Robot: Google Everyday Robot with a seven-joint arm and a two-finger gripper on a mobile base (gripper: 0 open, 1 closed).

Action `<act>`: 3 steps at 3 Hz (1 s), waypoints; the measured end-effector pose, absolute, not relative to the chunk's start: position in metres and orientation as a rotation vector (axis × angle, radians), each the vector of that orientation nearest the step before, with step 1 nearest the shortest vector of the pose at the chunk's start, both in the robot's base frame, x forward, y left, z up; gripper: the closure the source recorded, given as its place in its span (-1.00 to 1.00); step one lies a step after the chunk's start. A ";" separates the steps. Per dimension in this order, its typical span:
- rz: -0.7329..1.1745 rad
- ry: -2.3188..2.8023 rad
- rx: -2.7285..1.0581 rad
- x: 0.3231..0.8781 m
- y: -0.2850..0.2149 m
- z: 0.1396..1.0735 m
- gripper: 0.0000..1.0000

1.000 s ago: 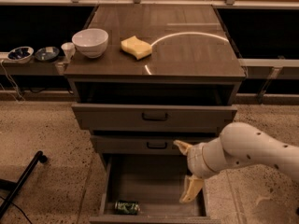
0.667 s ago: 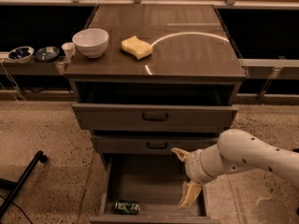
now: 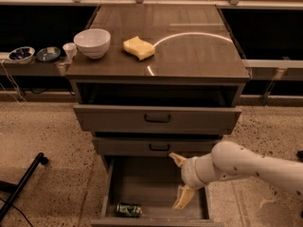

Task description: Pick green can from bottom drawer and place on counter

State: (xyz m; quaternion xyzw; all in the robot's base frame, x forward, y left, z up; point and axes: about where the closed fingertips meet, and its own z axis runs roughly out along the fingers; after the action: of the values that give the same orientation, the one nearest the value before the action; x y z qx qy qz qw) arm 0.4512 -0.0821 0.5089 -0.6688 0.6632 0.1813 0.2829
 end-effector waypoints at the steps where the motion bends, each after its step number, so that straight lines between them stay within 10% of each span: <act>1: 0.472 1.709 -1.730 0.468 -0.061 0.448 -1.00; 3: 0.516 1.724 -1.711 0.459 -0.054 0.427 -1.00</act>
Offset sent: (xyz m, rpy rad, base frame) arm 0.0154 0.0190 -0.0539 0.0577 -0.0573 -0.0115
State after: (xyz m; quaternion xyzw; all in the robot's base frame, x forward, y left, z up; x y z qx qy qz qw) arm 0.4591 -0.0540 0.4269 -0.6520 0.6571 0.1967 0.3233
